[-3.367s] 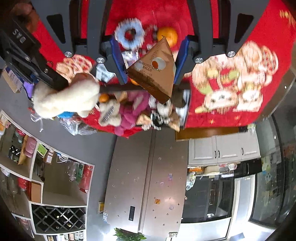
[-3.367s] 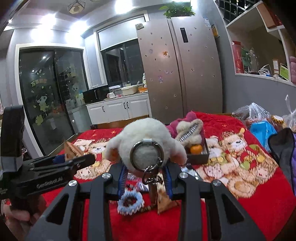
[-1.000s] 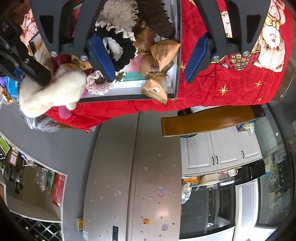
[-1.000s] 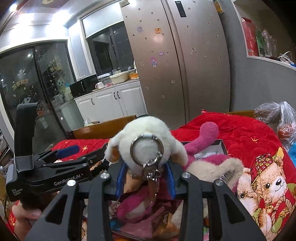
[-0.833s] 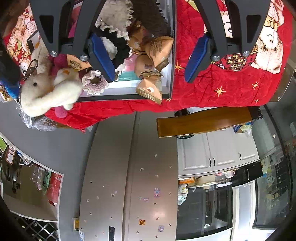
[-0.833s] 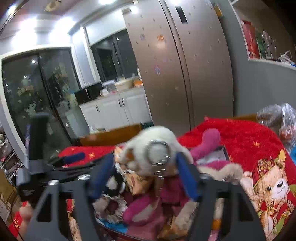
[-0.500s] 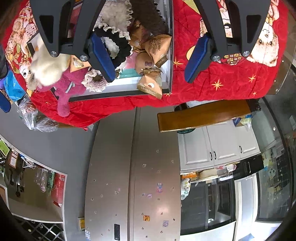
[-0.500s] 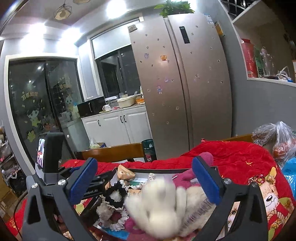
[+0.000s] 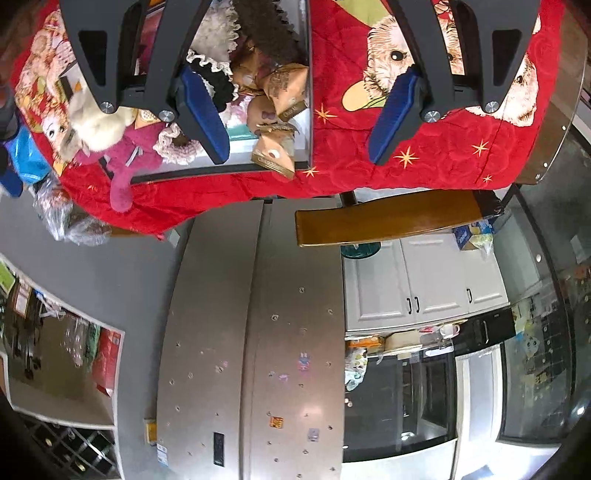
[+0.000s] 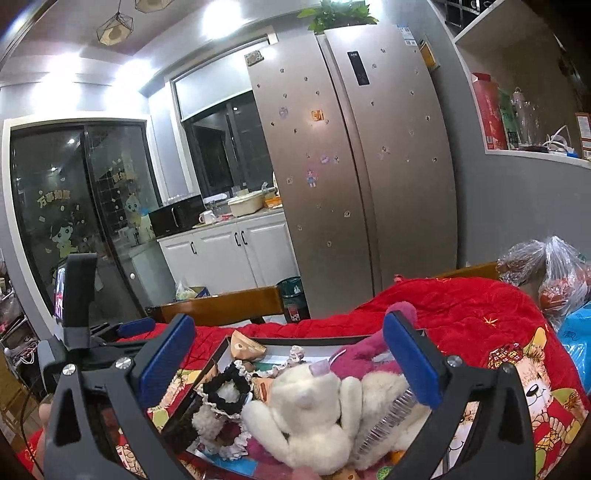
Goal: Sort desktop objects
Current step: 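Withdraw both open grippers up and away from the tray, then move the left gripper toward a mandarin orange while the right approaches another brown pyramid packet, then grasp the mandarin orange with the left gripper while the right grasps the brown pyramid packet, then lift the orange with the left gripper while the right lifts the packet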
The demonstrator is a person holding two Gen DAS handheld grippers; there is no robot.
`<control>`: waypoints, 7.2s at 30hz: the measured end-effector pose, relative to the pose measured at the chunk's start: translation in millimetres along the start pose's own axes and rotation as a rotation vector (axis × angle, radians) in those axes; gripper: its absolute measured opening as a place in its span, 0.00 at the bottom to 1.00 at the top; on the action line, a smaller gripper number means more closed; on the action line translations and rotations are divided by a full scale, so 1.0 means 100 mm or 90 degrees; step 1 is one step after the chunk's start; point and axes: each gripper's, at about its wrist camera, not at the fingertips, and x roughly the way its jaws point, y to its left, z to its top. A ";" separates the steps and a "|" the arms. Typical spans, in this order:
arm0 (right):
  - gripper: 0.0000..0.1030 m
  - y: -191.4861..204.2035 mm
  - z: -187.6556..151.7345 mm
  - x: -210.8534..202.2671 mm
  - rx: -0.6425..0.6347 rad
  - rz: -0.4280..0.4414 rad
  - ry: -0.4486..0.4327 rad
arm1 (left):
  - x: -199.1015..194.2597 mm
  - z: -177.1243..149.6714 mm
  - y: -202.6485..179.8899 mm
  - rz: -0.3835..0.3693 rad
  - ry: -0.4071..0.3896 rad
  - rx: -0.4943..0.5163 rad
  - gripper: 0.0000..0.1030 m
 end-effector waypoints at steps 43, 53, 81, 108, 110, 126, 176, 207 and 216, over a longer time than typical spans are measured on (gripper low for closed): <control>1.00 0.98 0.02 -2.82 -0.146 -0.067 -0.169 | -2.65 -0.80 -0.31 -0.059 -0.167 -0.011 0.95; 1.00 0.69 -0.38 -2.66 -0.093 -0.061 -0.117 | -2.36 -1.35 -0.31 -0.079 -0.103 -0.013 0.99; 1.00 -0.05 -1.22 -1.76 0.106 0.062 0.097 | -1.67 -1.96 -0.21 -0.097 -0.020 -0.010 0.99; 1.00 0.02 -1.37 -1.59 0.076 0.020 0.142 | -1.45 -2.02 0.12 -0.155 0.041 -0.135 0.99; 1.00 0.03 -1.37 -1.59 0.070 0.017 0.147 | -1.43 -2.03 0.09 -0.153 0.048 -0.126 0.99; 1.00 0.04 -1.57 -1.37 0.010 -0.018 0.224 | -1.27 -2.15 -0.39 -0.021 0.062 0.107 0.99; 0.45 0.20 -2.01 -0.99 -0.080 -0.094 0.339 | -0.95 -2.23 -0.43 -0.056 0.153 0.102 0.42; 0.41 0.08 -1.52 -1.50 -0.017 -0.037 0.222 | -1.36 -2.13 -0.24 -0.065 0.042 0.039 0.42; 0.41 0.17 -1.51 -1.57 -0.032 -0.011 0.217 | -1.49 -2.09 -0.27 -0.062 0.017 0.048 0.39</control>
